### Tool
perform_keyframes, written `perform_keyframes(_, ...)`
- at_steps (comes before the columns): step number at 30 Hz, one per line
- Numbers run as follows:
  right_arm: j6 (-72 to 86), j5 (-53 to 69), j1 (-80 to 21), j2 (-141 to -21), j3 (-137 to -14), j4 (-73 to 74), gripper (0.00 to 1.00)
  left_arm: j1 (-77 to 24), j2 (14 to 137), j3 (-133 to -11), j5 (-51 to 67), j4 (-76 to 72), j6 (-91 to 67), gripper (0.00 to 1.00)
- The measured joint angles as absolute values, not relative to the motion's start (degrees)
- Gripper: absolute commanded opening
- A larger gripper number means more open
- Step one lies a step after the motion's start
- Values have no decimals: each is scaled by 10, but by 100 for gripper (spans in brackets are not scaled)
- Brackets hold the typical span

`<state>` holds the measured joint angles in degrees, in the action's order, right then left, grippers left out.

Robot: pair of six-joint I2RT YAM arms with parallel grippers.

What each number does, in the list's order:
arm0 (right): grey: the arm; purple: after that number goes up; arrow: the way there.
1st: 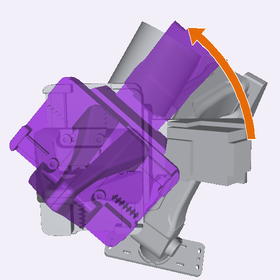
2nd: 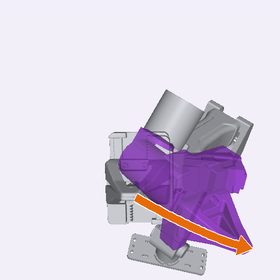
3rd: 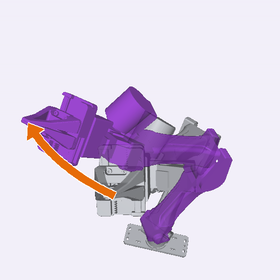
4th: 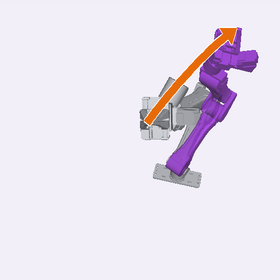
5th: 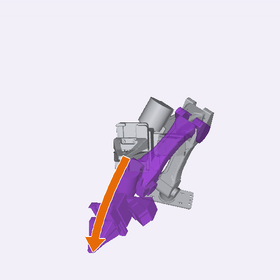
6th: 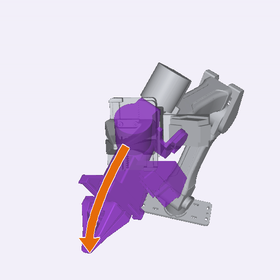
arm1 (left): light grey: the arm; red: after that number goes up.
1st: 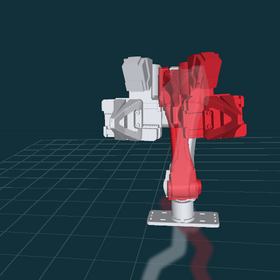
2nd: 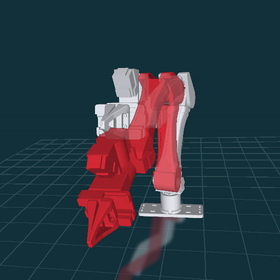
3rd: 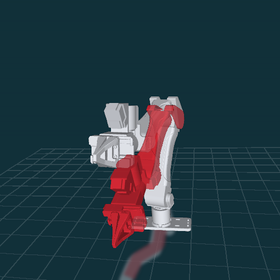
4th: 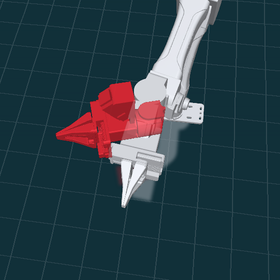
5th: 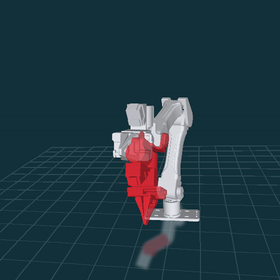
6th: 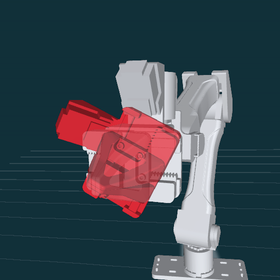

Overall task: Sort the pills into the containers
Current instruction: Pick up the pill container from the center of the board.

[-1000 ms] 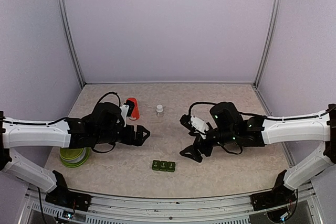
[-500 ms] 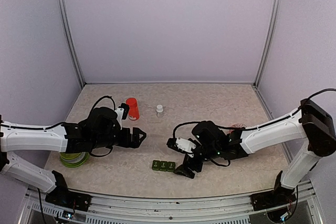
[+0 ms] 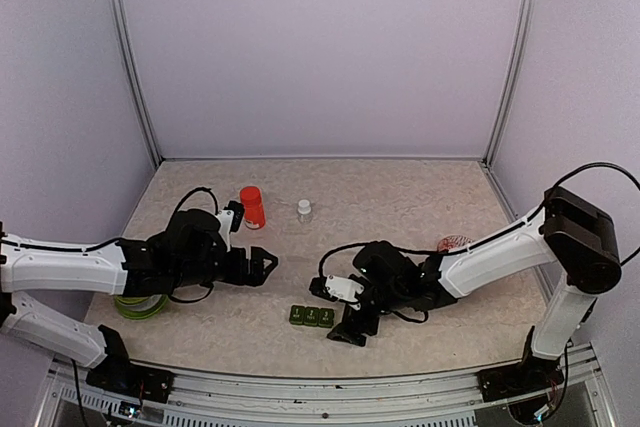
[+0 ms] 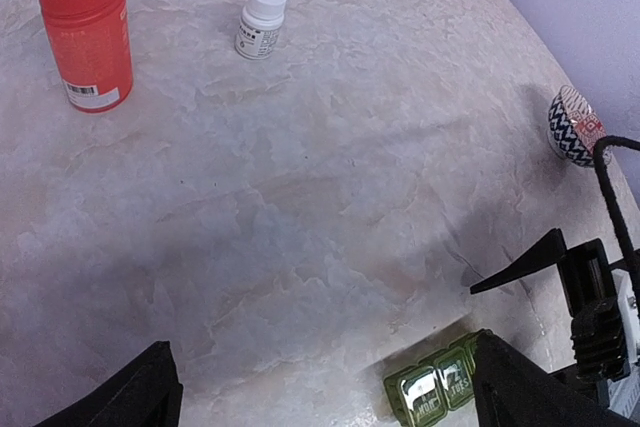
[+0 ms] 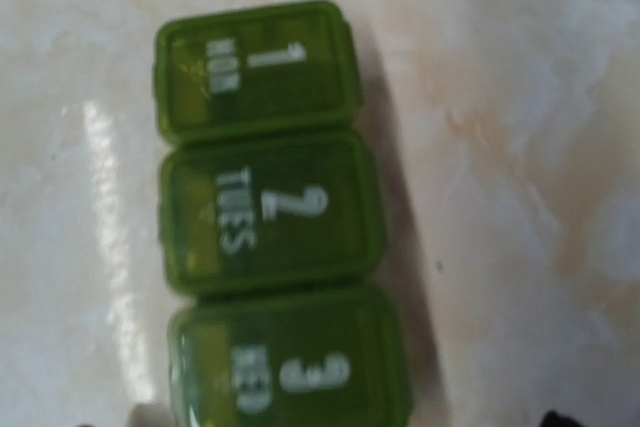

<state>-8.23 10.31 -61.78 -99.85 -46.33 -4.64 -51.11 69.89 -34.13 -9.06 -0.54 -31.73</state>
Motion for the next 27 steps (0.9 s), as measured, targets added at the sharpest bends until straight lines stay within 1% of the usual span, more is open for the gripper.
perform_keyframes(3,-90,108,-618,-1015,-475,-50,92,-511,696,-337,-86,-9,-318,99)
perform_keyframes(6,-96,116,-618,-1023,-480,-53,88,-511,692,-333,-81,-11,-320,99)
perform_keyframes(12,-107,127,-618,-1034,-492,-63,74,-511,679,-319,-76,-18,-328,99)
perform_keyframes(15,-112,134,-618,-1036,-493,-69,64,-511,676,-314,-74,-20,-330,99)
perform_keyframes(20,-116,142,-618,-1045,-496,-70,55,-511,676,-311,-70,-21,-332,99)
perform_keyframes(24,-118,143,-618,-1047,-498,-71,42,-511,676,-311,-64,-22,-333,99)
perform_keyframes(27,-119,143,-618,-1047,-498,-71,36,-511,676,-311,-59,-22,-336,99)
